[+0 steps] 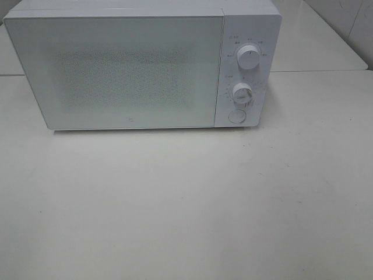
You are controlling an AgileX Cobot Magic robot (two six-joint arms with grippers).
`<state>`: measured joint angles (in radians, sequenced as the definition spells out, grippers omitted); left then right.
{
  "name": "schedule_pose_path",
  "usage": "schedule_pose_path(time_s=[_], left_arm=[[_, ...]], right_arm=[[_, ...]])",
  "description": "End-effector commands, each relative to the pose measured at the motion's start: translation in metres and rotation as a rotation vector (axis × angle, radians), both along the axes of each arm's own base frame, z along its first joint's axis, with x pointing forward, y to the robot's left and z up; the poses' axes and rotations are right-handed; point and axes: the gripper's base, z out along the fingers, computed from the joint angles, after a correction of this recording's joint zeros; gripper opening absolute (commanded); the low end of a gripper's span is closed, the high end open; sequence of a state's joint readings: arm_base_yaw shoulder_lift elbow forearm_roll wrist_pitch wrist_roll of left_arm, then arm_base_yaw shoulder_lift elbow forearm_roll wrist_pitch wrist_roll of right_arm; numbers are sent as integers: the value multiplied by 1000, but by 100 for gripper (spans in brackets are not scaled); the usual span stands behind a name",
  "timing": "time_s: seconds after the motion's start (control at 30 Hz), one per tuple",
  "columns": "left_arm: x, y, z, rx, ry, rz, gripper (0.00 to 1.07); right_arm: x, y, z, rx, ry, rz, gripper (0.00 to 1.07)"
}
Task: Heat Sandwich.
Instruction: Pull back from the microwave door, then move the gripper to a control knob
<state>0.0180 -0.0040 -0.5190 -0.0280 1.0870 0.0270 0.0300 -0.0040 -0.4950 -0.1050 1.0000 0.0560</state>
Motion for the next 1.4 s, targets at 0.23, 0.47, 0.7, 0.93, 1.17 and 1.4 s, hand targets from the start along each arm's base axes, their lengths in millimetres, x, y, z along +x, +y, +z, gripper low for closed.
schedule_pose_path(time_s=[0.23, 0.47, 0.7, 0.93, 1.17, 1.4], left_arm=[[-3, -1, 1, -9, -40, -2, 98], [-3, -1, 1, -9, -40, -2, 98], [-3, -1, 1, -9, -40, -2, 98], [-3, -1, 1, -9, -40, -2, 98], [-3, -1, 1, -9, -40, -2, 98], [-3, -1, 1, -9, -40, -2, 98]], right_arm=[[-4, 0, 1, -10, -34, -4, 76], [-4, 0, 1, -10, -34, -4, 76], [-4, 0, 1, -10, -34, -4, 76], [-4, 0, 1, -10, -34, -4, 76], [-4, 0, 1, -10, -34, -4, 75], [-4, 0, 1, -10, -34, -4, 75]])
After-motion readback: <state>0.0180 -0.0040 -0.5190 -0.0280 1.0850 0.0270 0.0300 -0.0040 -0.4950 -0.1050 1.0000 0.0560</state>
